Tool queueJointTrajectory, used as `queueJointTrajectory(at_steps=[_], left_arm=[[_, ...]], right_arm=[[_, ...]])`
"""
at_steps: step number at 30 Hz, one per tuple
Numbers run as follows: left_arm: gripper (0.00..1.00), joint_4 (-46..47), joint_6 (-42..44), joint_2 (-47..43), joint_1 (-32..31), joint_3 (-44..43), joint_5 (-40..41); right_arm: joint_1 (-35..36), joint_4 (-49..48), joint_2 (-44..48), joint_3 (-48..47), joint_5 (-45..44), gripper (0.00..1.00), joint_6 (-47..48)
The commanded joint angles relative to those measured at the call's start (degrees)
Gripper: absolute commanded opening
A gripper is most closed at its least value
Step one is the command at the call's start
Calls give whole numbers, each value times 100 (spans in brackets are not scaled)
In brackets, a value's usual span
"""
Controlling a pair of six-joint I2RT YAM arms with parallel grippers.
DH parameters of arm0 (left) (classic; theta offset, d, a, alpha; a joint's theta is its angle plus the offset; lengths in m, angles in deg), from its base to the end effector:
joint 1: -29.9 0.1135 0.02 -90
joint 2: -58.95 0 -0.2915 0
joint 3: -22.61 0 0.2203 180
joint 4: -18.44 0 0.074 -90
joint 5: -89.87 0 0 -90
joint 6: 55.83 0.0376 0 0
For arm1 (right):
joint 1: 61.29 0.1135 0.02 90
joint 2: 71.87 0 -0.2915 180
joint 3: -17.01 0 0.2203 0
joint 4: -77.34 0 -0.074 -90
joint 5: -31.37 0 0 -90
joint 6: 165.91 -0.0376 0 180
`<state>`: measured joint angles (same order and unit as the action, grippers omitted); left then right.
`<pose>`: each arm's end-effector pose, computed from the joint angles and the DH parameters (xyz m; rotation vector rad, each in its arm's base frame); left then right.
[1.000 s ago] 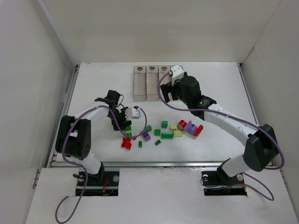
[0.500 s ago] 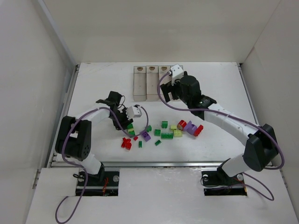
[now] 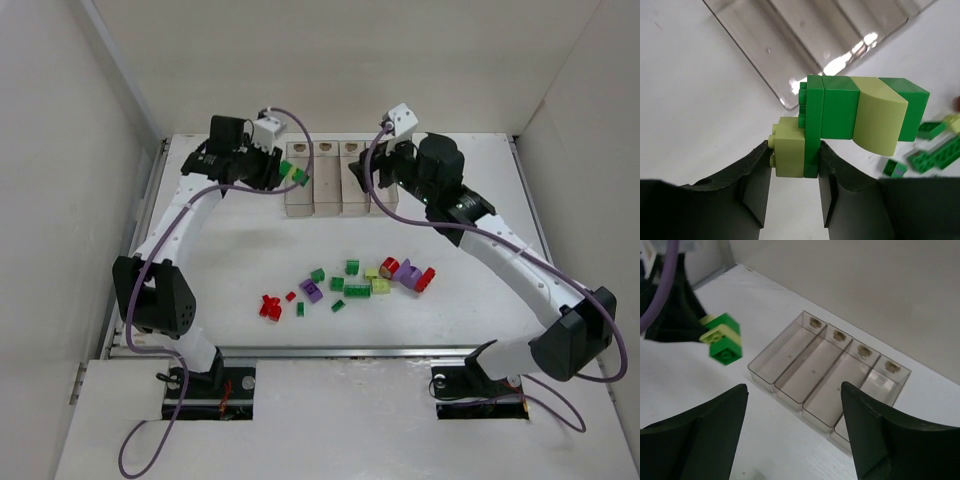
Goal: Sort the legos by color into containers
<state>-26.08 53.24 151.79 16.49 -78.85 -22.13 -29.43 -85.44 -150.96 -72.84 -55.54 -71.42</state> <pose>0.3279 -0.0927 0.3738 0.8090 2.0115 -0.3645 0.2470 0.1559 0.4283 -0.5688 1.6015 0.4035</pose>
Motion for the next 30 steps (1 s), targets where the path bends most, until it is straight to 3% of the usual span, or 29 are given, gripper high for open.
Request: queueJointTrajectory(at_steps=[1, 3, 6, 9, 15, 27, 29, 30], left_arm=[[0, -415, -1195, 129, -4, -759, -286], [0, -495, -1257, 129, -4, -909, -759], [0, -609, -1370, 77, -4, -1015, -1471], [0, -610, -1485, 24, -4, -963, -1720], [0, -610, -1669, 24, -4, -1085, -2054], [0, -715, -1599, -82, -223, -1138, -2107], [0, -768, -1529, -82, -224, -1138, -2107], [0, -768, -1529, -82, -224, -1138, -2107]], right_arm=[[22, 149, -194, -435, 1024, 79, 315], [22, 149, -282, -567, 1411, 70, 647], [145, 149, -431, -787, 1966, 69, 956], [382, 149, -485, -919, 2037, 82, 1211], [488, 149, -739, -981, 2231, 83, 1458], [541, 149, -1091, -1217, 1932, 64, 1458], [541, 149, -1143, -1218, 1932, 57, 1458], [541, 149, -1144, -1270, 1932, 48, 1458]])
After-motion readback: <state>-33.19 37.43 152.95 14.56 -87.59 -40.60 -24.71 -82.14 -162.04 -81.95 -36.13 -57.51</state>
